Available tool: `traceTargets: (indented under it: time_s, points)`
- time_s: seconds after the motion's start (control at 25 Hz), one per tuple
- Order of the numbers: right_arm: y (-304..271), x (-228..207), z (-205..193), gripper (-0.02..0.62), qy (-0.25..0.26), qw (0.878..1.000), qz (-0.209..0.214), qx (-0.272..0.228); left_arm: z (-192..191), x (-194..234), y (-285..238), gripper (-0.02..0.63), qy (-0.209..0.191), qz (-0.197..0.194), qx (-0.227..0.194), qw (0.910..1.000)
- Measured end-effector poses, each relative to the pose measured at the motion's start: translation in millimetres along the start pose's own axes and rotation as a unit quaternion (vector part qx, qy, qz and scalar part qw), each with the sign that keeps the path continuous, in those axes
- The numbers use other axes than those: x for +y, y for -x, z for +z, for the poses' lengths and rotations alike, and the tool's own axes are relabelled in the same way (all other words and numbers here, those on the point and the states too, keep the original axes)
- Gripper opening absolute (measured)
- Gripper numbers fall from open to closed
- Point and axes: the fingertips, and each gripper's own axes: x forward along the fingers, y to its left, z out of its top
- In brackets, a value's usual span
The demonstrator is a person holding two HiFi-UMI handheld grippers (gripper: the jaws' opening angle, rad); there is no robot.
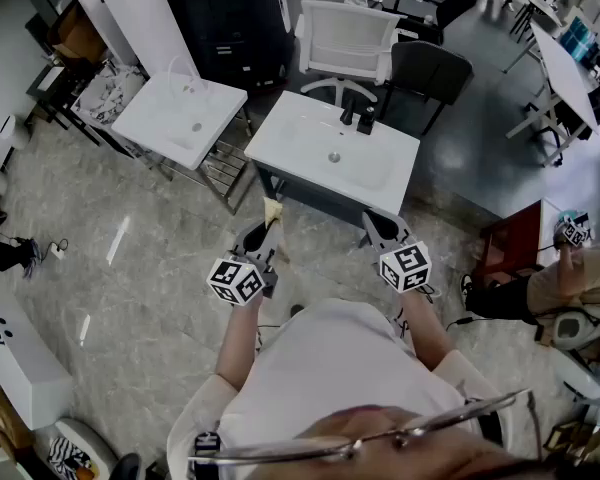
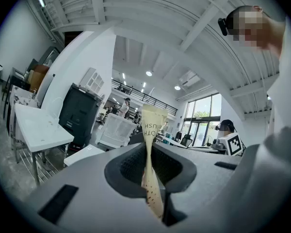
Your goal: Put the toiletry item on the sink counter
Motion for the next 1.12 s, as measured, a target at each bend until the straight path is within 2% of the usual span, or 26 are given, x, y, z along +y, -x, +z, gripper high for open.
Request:
traceTargets:
  time_s: [0.56, 1.12]
  points:
    - [-10, 3, 6, 0.006, -0.008, 1.0, -0.004, -0.003, 4, 10, -3, 0.029, 0.004, -0.009, 0.002, 0.9999]
    - [-19, 31, -15, 0.006, -0.014, 1.0, -0.023, 0.012, -8, 26, 15, 0.029, 0.007, -0.028, 0.022, 0.9993]
